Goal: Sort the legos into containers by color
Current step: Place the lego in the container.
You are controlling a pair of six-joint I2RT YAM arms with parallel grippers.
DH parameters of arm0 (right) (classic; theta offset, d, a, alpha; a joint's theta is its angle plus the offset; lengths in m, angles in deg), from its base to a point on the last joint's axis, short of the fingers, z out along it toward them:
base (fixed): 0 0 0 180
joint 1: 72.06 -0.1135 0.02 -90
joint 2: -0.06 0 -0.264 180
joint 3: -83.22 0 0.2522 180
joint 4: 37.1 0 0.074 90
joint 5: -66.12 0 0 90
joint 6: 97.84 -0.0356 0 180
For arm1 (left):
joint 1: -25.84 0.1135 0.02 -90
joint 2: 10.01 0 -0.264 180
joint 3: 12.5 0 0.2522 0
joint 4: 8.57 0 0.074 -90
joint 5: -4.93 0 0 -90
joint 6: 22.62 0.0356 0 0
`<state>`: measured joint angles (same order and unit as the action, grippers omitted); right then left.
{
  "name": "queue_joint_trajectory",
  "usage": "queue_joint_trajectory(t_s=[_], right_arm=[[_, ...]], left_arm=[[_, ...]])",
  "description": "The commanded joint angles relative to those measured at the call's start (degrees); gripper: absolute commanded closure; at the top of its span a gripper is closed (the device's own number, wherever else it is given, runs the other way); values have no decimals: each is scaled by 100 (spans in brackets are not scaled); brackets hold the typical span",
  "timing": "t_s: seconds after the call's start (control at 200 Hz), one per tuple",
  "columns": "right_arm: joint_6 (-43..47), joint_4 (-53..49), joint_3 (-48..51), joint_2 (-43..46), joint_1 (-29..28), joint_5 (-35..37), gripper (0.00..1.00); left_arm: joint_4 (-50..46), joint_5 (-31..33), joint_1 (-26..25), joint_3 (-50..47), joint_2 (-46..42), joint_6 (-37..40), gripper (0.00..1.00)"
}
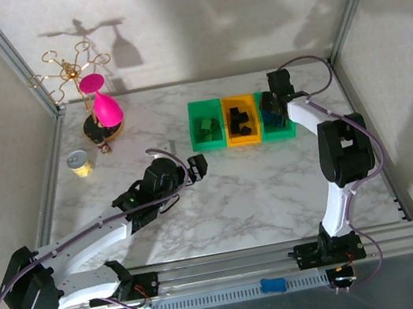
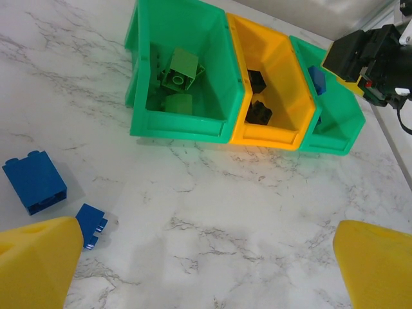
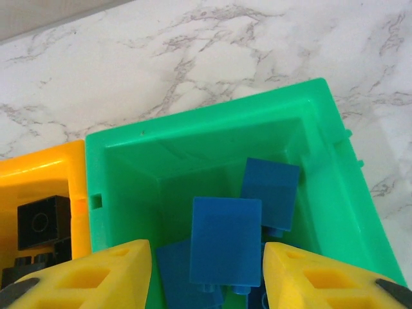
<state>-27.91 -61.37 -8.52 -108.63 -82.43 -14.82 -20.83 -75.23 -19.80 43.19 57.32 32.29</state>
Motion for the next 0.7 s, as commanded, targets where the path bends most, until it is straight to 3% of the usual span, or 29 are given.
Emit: queue_joint_trajectory(t_s=[0.0, 0.29, 0.696], right_arm=[[67, 21, 28, 399, -13, -154, 49], [-131, -149, 872, 1411, -660, -162, 43], [-807, -234, 1831, 2182, -2679, 400, 38]], left_arm=[[-12, 123, 30, 153, -100, 117, 0], [-94, 518, 38, -129, -605, 44, 0], [-750, 1047, 82, -790, -1788, -352, 0]])
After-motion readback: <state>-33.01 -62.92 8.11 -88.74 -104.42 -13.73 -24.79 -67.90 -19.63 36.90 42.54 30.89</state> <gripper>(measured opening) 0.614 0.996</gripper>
